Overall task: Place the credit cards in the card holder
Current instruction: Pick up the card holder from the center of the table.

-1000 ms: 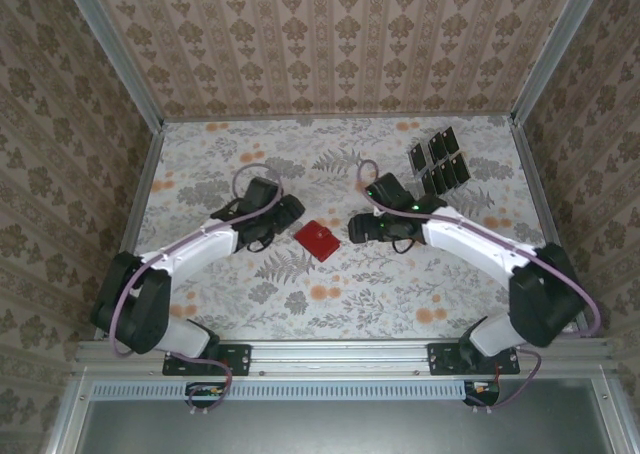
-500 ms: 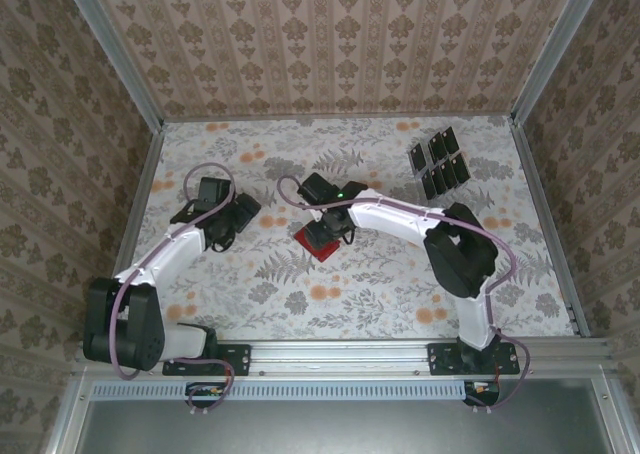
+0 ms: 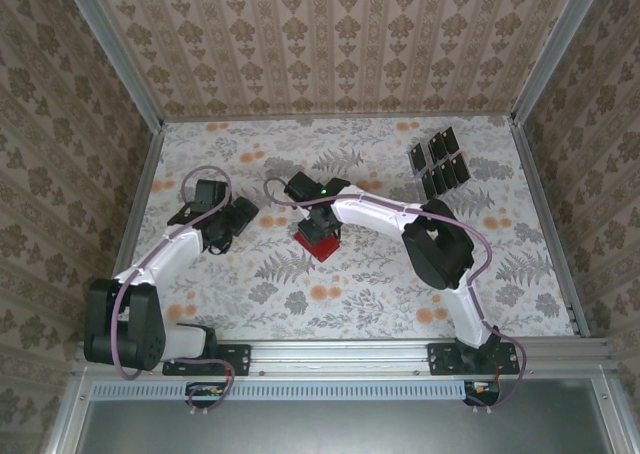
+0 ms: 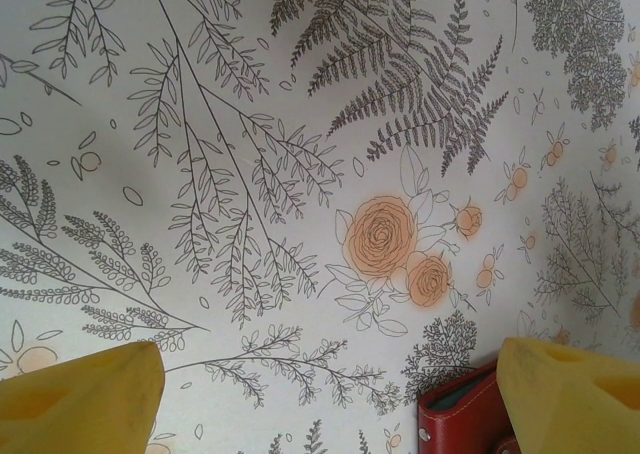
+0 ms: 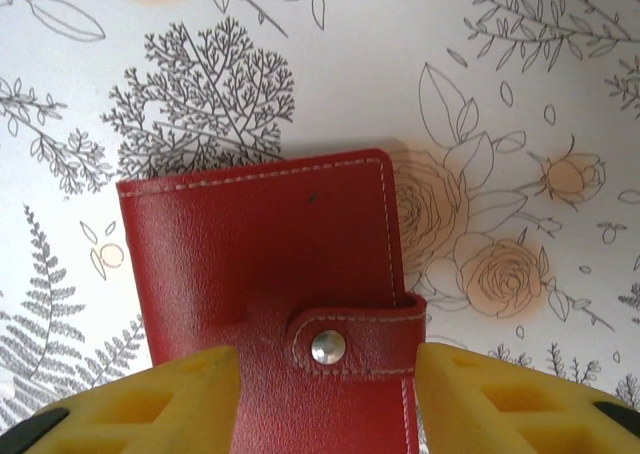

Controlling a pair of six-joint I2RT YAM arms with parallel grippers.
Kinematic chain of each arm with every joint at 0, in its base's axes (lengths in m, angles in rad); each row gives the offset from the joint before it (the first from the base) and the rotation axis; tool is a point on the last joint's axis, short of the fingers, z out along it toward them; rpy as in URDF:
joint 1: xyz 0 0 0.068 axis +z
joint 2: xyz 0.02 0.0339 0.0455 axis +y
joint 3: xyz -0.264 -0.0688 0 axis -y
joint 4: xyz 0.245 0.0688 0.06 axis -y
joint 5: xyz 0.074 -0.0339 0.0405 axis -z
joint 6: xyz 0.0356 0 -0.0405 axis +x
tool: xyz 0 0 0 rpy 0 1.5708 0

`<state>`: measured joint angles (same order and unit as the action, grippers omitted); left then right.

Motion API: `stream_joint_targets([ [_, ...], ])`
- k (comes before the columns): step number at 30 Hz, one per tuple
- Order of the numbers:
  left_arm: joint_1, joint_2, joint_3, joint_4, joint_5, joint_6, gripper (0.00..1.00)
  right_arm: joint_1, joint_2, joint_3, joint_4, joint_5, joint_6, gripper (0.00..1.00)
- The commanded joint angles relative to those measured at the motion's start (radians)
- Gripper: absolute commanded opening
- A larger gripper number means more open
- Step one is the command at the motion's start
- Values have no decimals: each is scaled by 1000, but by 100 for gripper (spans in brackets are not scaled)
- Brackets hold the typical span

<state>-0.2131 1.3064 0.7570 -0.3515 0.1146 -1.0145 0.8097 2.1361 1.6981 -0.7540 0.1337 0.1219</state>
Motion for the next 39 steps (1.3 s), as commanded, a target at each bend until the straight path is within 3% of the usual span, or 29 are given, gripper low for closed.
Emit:
stream_joint_targets([
  [1,9,-14,-13,0,15,28,89,6,35,36,-44,40,-24,50],
  [12,10,-3,-19,10,15,25,89,6,62,10,-26,79,-38,39],
  [19,10,1,-17,13,16,23,89,5,54,-29,-10,84,-38,21],
  [23,9,3,-14,14,16,25,89,2,38,-45,-3,80,-38,1],
  [31,-11,19,-3,36,43,25,89,-44,-95,-105,52,-1,40,0],
  [39,-143,99,13,194,82,-59,87,-66,-196,-150,88,-70,143,0],
])
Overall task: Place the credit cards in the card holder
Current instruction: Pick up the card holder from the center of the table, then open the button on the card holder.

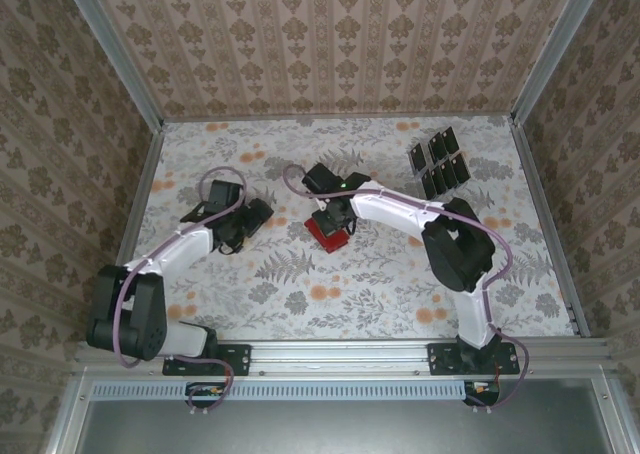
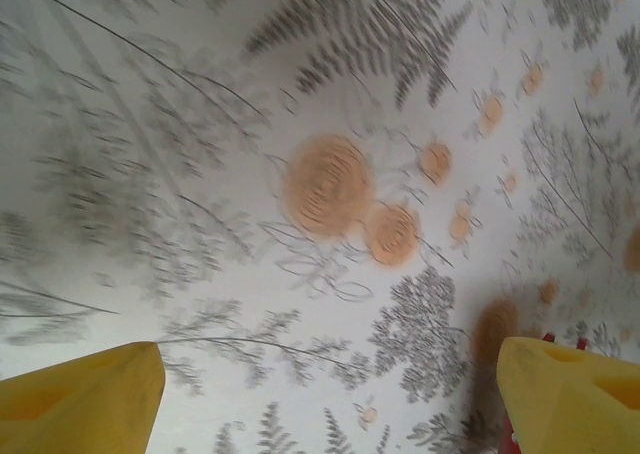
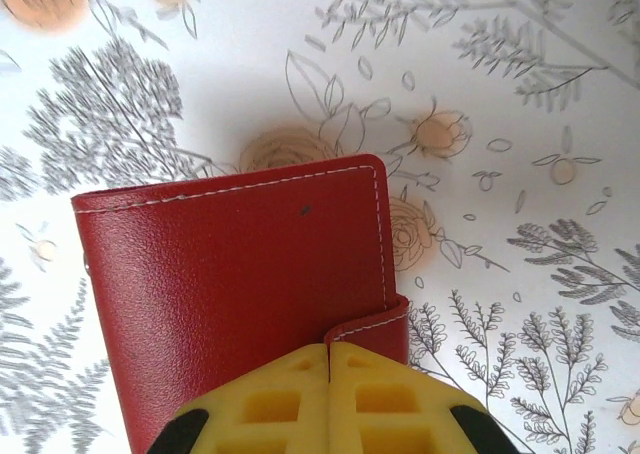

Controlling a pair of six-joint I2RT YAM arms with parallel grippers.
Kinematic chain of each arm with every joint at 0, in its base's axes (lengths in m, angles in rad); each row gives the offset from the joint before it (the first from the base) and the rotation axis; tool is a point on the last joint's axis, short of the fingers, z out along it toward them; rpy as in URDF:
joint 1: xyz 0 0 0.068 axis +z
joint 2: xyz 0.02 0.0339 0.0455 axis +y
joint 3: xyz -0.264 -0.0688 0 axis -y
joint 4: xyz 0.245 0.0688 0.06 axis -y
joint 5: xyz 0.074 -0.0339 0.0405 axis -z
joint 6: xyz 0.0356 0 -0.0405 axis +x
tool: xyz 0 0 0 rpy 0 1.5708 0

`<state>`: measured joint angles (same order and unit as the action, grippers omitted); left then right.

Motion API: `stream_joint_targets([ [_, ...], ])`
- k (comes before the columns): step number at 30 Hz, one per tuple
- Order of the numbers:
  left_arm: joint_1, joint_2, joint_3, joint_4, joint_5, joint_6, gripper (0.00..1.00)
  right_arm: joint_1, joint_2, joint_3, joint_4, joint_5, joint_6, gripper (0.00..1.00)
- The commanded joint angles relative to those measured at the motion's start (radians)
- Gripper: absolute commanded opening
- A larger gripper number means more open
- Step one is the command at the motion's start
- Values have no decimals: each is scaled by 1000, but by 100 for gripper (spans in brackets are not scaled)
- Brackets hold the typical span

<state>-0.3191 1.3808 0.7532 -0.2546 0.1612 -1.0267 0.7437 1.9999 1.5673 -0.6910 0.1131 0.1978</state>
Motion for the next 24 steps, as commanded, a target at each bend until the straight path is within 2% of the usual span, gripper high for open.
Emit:
stream_joint_targets([
  [1,-53,36,11,133,42,-69,86,-3,-69,-24,31,-58,80,0],
  [5,-121,65,-11,274,20,-158,83,-10,-98,-36,43,-80,117,0],
  [9,-185,69,-15,344,-35,-204,81,-13,-109,-38,47,-86,130,0],
  [17,-246,96,-22,415,-76,-255,76,-14,-122,-45,60,-95,143,0],
  [24,-285,127,-48,483,-93,-298,68,-20,-136,-59,71,-102,152,0],
])
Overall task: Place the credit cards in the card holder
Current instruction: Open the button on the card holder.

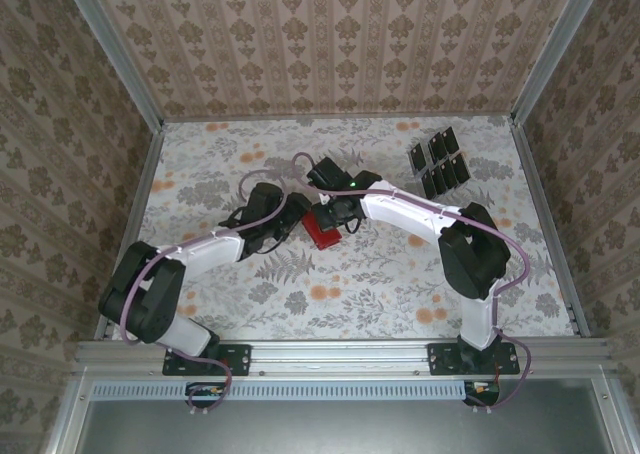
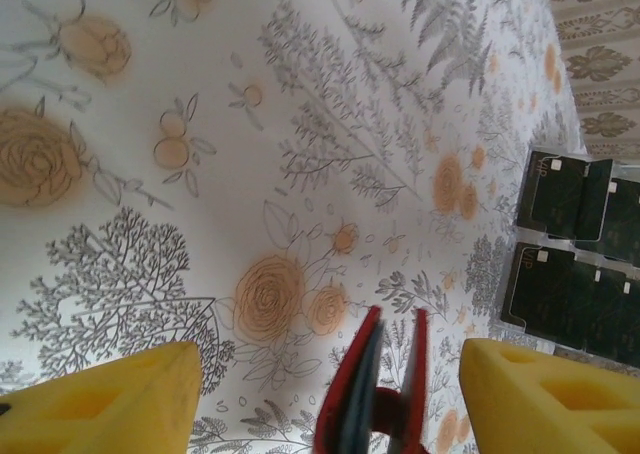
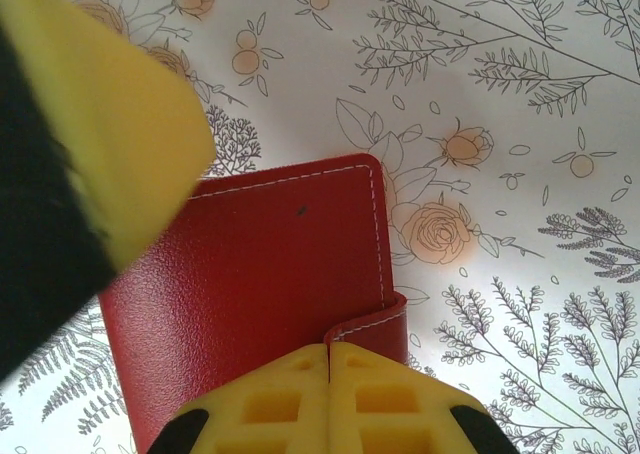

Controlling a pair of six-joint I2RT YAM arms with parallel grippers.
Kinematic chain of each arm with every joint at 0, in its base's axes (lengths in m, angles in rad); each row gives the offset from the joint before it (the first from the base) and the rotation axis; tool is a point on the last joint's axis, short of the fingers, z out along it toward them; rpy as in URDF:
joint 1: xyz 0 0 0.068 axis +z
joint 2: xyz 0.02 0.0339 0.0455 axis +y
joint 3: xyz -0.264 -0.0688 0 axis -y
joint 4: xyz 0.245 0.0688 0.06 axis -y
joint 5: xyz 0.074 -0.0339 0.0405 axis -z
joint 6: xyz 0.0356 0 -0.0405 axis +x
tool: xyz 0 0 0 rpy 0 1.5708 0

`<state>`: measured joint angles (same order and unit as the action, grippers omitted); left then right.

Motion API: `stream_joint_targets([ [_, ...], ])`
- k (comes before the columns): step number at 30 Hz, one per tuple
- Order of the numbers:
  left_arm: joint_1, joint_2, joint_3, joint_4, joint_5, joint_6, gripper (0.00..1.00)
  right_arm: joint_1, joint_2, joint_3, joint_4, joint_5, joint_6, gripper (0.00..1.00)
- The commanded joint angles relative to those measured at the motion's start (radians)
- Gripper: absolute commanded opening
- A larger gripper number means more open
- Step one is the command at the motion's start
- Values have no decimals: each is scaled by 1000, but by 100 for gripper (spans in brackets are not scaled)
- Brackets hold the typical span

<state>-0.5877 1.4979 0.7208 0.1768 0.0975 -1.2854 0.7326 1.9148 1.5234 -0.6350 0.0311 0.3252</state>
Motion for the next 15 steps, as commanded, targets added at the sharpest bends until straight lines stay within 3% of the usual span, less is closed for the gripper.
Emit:
stream_joint_targets([
  [1,-22,14,-17,54,-31,-43,67,-11,-53,-17,17,-23,27,0],
  [4,-37,24,-20,71,-42,-51,60,-14,-57,-24,23,-30,32,0],
  [7,-44,43,-16,96,-39,-58,46,-17,-63,-33,28,-33,34,0],
  [10,-43,66,-8,125,-30,-53,22,-25,-81,-63,38,-30,36,0],
  [12,-37,79,3,129,-23,-37,0,-39,-108,-105,51,-16,46,0],
  [15,-23,95,10,125,-14,-6,0,-78,-164,-190,81,-8,70,0],
])
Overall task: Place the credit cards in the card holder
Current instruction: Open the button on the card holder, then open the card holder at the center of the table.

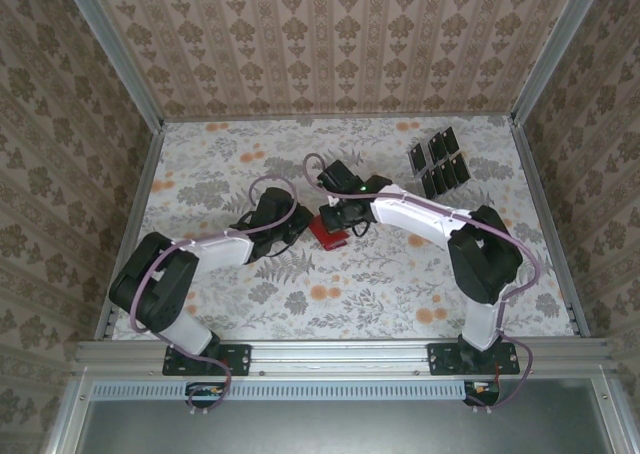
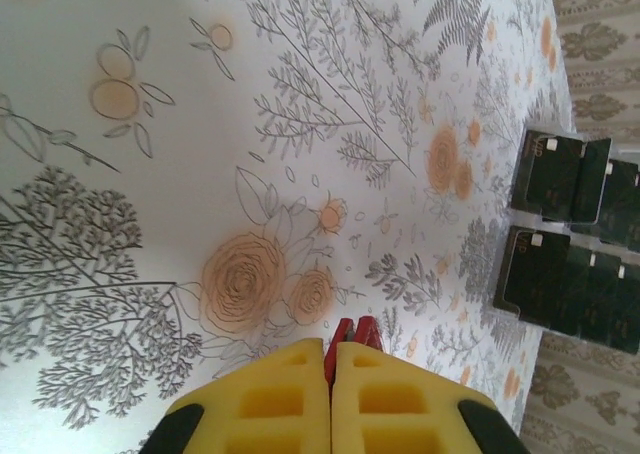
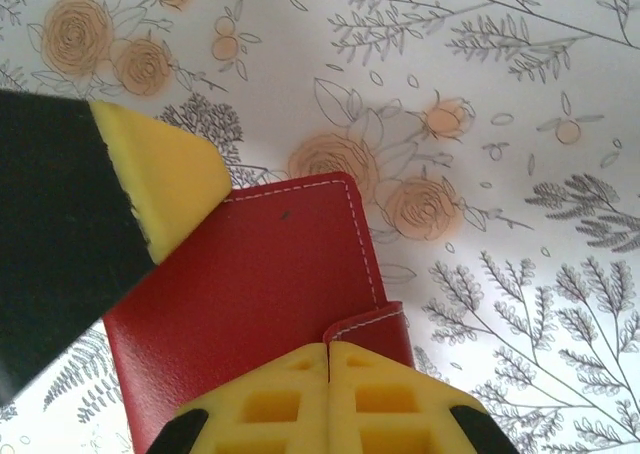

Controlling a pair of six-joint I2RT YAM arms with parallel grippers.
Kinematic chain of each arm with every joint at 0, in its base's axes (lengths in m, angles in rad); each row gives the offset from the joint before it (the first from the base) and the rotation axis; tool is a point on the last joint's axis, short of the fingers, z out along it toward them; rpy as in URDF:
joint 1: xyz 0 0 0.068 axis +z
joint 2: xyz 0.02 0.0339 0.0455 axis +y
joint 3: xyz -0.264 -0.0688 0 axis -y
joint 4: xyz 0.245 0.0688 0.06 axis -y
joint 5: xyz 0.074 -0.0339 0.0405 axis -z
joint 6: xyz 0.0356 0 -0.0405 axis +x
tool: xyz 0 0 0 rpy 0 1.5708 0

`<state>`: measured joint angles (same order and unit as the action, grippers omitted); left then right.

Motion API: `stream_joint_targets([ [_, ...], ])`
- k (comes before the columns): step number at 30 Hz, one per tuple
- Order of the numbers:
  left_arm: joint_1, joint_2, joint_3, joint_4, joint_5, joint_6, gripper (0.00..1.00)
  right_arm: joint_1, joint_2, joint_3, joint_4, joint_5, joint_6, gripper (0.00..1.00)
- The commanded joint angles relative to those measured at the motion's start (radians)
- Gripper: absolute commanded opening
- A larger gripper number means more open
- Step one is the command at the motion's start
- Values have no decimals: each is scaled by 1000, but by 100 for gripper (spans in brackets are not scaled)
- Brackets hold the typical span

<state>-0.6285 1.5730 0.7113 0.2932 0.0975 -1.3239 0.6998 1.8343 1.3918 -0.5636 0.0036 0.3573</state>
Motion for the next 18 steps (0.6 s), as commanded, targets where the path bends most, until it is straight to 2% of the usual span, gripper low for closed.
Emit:
stream_joint_targets([
  [1,24,23,20,11,-6,43,0,-57,-101,-85,17,21,44,0],
  [7,57,84,41,32,62,99,0,-101,-183,-207,72,-16,75,0],
  [8,63,99,48,33,78,109,3,-101,-190,-215,79,-30,78,0],
  [10,72,119,58,40,99,130,19,-102,-203,-225,92,-65,91,0],
  [12,86,127,62,31,113,154,45,-102,-215,-229,104,-97,108,0],
  [14,99,121,67,4,121,181,55,-100,-227,-226,109,-123,117,0],
  [18,107,88,91,-90,123,248,64,-100,-251,-221,121,-163,138,0],
])
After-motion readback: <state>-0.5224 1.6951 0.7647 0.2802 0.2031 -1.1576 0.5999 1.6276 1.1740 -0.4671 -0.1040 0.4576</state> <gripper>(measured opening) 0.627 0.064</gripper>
